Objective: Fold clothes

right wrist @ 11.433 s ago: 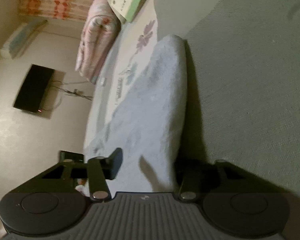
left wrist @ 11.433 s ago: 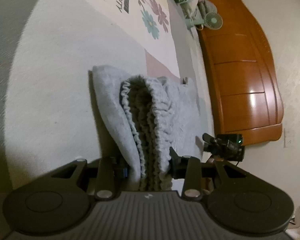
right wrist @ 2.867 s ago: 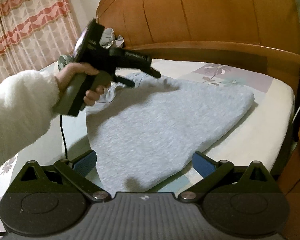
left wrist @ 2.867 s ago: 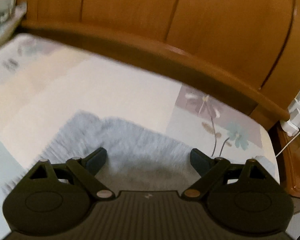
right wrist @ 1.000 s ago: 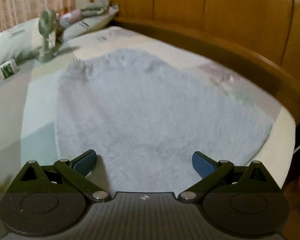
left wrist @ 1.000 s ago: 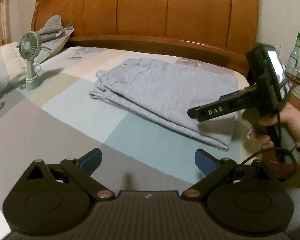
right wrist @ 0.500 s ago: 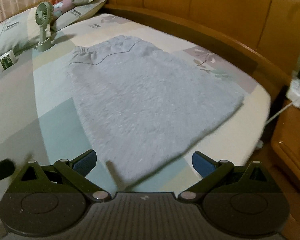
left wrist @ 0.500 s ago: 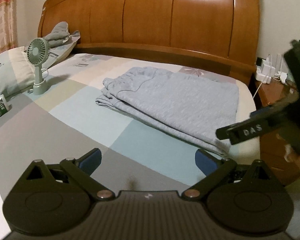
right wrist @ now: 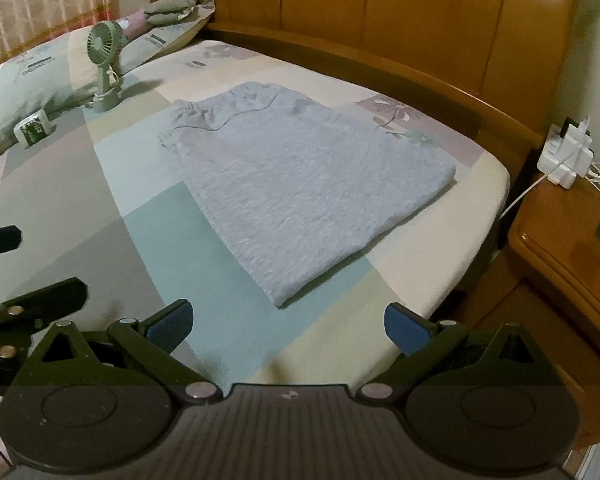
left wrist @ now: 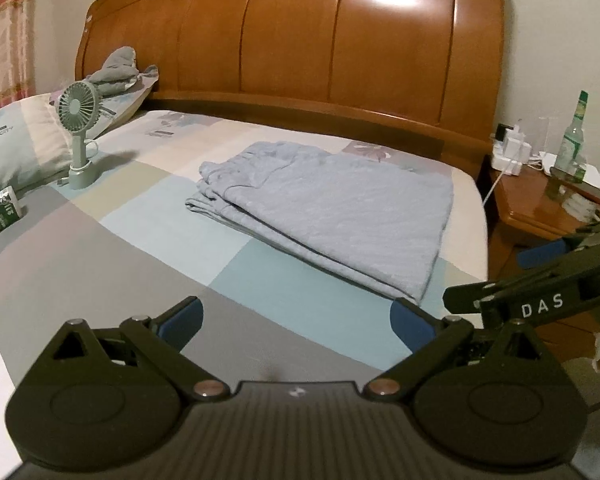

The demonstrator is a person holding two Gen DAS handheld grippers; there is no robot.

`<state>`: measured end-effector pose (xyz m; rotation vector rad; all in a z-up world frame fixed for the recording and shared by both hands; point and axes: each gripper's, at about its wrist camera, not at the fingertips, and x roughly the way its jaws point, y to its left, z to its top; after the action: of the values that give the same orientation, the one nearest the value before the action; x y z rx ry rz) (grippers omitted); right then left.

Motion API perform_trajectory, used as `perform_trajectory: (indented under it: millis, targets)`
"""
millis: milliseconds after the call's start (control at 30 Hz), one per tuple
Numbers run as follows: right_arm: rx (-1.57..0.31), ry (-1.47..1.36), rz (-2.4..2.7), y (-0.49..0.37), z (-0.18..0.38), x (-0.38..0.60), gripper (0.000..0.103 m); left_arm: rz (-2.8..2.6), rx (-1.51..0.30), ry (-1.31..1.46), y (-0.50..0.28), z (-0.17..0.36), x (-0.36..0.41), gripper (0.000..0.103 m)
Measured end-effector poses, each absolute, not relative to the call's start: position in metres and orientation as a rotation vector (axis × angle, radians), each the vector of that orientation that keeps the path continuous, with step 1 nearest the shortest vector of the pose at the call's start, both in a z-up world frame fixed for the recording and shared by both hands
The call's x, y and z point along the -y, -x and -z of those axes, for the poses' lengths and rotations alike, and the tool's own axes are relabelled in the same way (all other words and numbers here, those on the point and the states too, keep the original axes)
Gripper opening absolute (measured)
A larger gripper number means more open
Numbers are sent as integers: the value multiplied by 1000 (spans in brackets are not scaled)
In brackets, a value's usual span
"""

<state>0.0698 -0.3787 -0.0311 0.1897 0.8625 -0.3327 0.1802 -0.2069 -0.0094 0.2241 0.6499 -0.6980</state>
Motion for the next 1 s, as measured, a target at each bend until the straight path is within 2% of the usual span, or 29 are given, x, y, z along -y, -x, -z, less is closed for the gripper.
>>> perform_trajectory:
  millis: [1000]
  targets:
    - [-796,-191,357,-27,6,367,103,711,-661,-248,-148,-12,212,101]
